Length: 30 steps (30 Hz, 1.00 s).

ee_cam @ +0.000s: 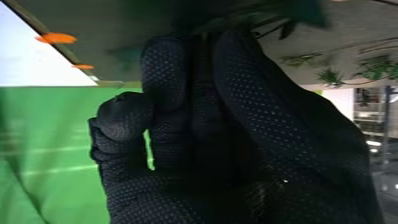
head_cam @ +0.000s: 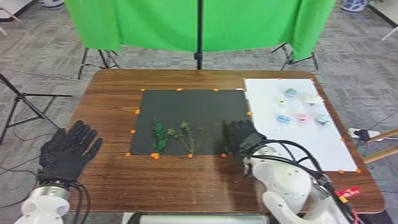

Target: Arrange flowers

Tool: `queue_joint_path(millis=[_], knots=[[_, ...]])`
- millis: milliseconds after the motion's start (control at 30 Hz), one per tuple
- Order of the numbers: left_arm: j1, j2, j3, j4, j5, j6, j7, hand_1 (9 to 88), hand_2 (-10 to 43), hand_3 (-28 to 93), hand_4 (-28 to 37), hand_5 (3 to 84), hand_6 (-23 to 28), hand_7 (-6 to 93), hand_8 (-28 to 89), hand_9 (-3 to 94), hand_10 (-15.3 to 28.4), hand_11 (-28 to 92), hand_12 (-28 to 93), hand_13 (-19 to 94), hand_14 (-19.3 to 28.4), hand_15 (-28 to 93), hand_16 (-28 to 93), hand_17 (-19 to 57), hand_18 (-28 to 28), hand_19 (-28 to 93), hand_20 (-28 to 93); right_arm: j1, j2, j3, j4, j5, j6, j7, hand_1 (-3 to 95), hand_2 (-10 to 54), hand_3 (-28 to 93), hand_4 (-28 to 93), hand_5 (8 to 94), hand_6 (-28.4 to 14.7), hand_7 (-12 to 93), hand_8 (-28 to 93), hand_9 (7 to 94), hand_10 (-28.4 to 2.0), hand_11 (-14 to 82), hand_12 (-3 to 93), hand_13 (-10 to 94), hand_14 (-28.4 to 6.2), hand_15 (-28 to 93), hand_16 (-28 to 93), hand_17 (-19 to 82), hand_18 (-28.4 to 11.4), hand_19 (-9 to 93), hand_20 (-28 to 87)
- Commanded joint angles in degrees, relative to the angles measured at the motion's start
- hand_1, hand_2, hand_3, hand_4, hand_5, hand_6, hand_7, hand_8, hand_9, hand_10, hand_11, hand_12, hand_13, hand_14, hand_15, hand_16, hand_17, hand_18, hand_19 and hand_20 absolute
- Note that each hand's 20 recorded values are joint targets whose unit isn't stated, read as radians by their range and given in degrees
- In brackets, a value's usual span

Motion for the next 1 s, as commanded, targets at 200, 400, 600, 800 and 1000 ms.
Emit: queue_joint_path(millis=[200,400,600,800,1000], knots=[[0.77,-0.42,0.14,0.35,0.06,0.65,-0.26,35.5,10.7,74,-28.3,48.3,9.0,21.4,-12,40.2,15.2,30,11,31,16.2,52,-10,-6.0,15.9,44,15,-0.20,0.91,-1.06,2.41,-1.42,2.19,-3.46,62.6,-9.5,74,-28,64.0,-1.1,32,-1,63.3,-14.4,18.8,18.4,61,-7.6,51,47,35,-23.6,88,48],[1.05,-0.22,0.31,0.15,-0.35,0.89,-0.10,34.6,11.6,74,-28.3,48.4,9.0,21.4,-12,40.3,15.2,30,11,31,16.3,52,-9,-6.1,15.9,44,15,-1.06,0.42,-0.46,0.25,0.82,-1.02,0.00,58.2,-9.5,76,-28,62.3,-1.6,27,-9,65.4,-15.7,22.2,19.9,61,-9.0,54,46,36,-24.5,89,47],[1.21,-0.19,0.22,0.05,-0.47,1.02,-0.01,34.2,12.1,74,-28.3,48.4,9.1,21.3,-12,40.2,15.1,30,11,31,16.4,52,-9,-6.1,15.9,44,15,-1.81,-0.15,-0.19,-1.48,1.54,-3.56,-0.47,53.3,-9.5,77,-28,61.9,-2.7,26,-8,74.5,-14.0,17.9,40.3,63,-13.3,65,44,36,-24.7,90,45],[0.83,-0.20,0.40,0.27,-0.10,1.02,-0.20,34.1,12.2,74,-28.3,48.5,9.1,21.3,-12,40.3,15.2,30,11,31,16.3,52,-10,-6.1,15.9,44,15,-1.51,-0.20,-0.60,-1.47,1.48,-3.05,0.09,52.4,-9.5,77,-28,62.4,-3.0,25,-7,74.3,-14.2,18.5,40.4,63,-14.0,66,42,36,-24.8,89,44],[1.16,-0.12,0.37,0.13,0.68,1.58,-0.01,33.9,12.3,74,-28.3,48.5,9.1,21.3,-12,40.2,15.2,30,11,31,16.3,52,-9,-6.1,15.9,44,15,-1.76,0.02,-0.11,-1.89,0.92,-1.54,0.85,49.6,-9.5,81,-28,62.1,-3.2,24,-13,69.1,-15.9,23.3,30.7,61,-13.5,63,42,35,-24.9,88,42]])
